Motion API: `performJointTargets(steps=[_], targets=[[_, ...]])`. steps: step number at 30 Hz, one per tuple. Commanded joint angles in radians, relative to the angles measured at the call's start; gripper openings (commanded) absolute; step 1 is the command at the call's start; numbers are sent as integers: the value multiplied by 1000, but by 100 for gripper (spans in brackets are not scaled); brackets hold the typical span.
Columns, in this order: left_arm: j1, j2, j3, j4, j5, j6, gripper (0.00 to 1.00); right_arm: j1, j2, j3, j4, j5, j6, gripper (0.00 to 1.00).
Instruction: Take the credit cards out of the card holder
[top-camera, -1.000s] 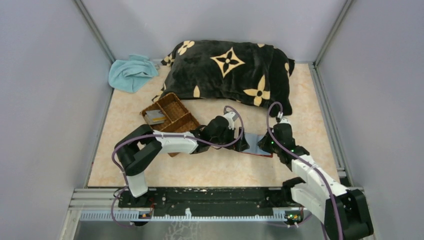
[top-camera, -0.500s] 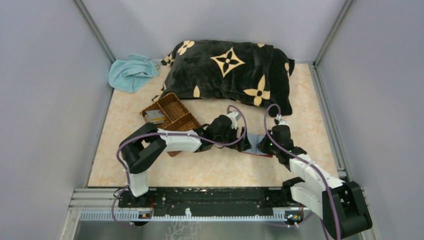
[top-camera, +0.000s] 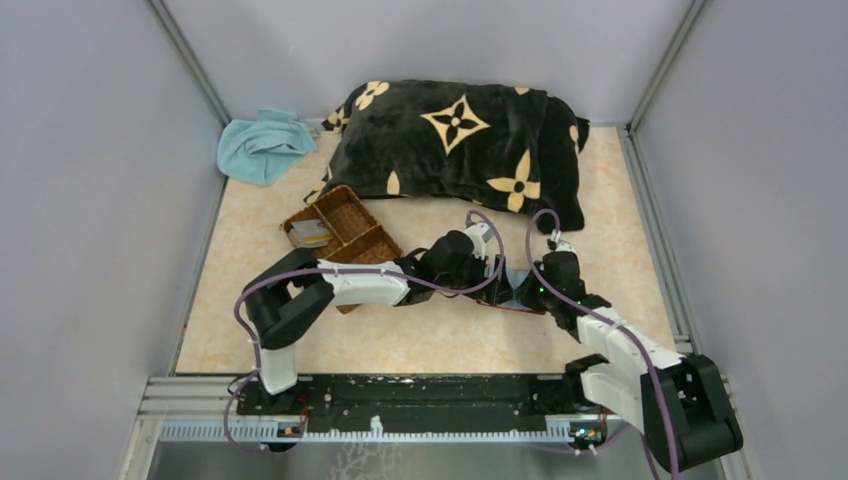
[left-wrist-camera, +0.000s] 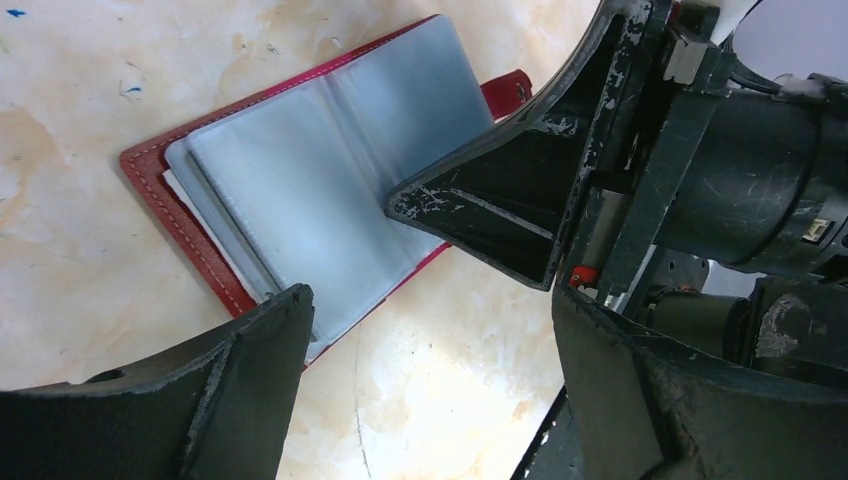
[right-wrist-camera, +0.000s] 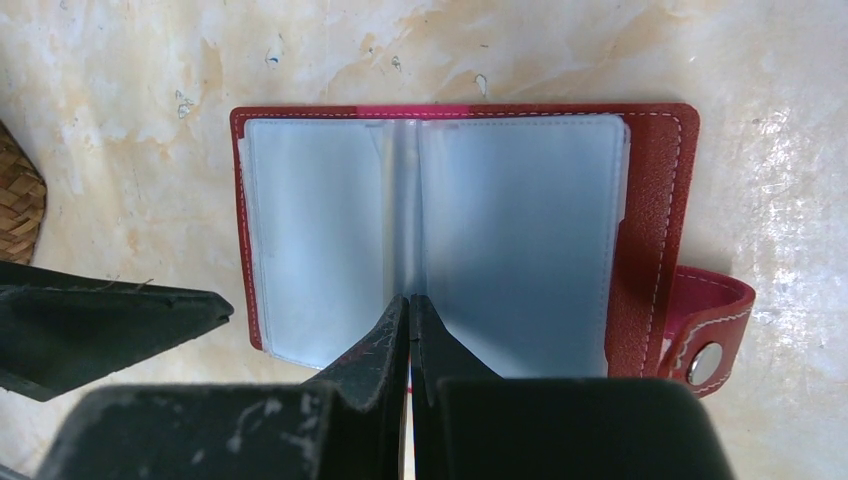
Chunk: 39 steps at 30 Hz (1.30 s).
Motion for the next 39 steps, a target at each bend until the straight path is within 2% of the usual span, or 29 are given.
performJointTargets(steps=[1,28,39], targets=[[-8,41,29,7,12,-9,94,4,9,-3,37,5,-14,0],[9,-25,-14,5,-22,3,94,5,26,-13,46,6,-16,0],[10,14,-28,36,-1,-16,94,5,13,-13,37,7,-13,0]])
